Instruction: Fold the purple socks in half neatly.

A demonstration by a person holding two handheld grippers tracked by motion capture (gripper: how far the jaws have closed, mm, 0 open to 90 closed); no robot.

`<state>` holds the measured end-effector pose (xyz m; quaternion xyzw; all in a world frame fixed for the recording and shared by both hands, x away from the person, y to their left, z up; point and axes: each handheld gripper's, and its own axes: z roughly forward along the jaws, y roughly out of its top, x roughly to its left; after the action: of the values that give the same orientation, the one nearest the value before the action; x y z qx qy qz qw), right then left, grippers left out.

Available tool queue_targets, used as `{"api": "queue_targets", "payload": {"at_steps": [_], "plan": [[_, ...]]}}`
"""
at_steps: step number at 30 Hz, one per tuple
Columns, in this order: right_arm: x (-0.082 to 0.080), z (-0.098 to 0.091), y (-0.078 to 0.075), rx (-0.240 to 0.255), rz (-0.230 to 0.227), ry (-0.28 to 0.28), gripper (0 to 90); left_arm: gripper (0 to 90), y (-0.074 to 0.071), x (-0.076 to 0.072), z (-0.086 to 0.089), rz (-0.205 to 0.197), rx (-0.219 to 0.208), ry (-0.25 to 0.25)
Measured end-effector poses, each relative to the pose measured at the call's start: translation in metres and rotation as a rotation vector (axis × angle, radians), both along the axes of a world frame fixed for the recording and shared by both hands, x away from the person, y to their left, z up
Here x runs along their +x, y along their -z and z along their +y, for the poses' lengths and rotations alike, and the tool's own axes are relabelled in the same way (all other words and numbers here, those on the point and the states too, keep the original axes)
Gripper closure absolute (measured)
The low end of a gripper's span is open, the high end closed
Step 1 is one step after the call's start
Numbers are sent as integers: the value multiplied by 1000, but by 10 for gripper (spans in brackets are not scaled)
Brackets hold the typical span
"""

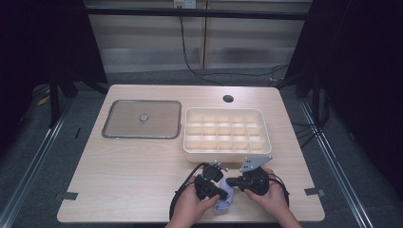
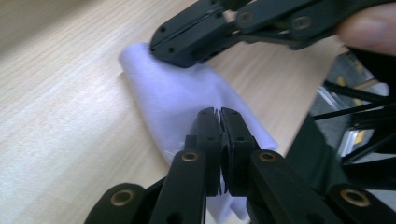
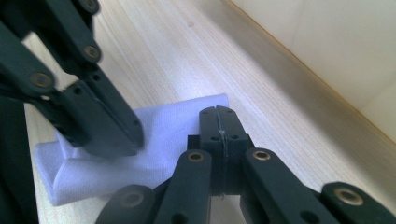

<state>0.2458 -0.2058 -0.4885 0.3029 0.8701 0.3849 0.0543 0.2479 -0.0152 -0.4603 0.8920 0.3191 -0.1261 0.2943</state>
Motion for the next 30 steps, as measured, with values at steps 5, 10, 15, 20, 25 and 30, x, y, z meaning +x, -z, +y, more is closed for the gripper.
{"api": "queue_targets", "payload": {"at_steps": [5,10,15,20,25,30], "plan": [[0,0,0,3,2,2,900,886,1,-5,0,4,16,10],[0,0,0,4,4,1,900,900,9,-7,0,6,15,14],[0,1,1,2,-3,5,900,900,9,-7,-1,9,18,15],[2,1,1,-5,-8,18,900,900,10,-4,-1,10,15,6],[5,1,2,-5,-12,29,900,900,10,-3,-2,1,15,5],[7,1,3,-12,-13,33,900,900,11,-2,-1,11,6,2]]}}
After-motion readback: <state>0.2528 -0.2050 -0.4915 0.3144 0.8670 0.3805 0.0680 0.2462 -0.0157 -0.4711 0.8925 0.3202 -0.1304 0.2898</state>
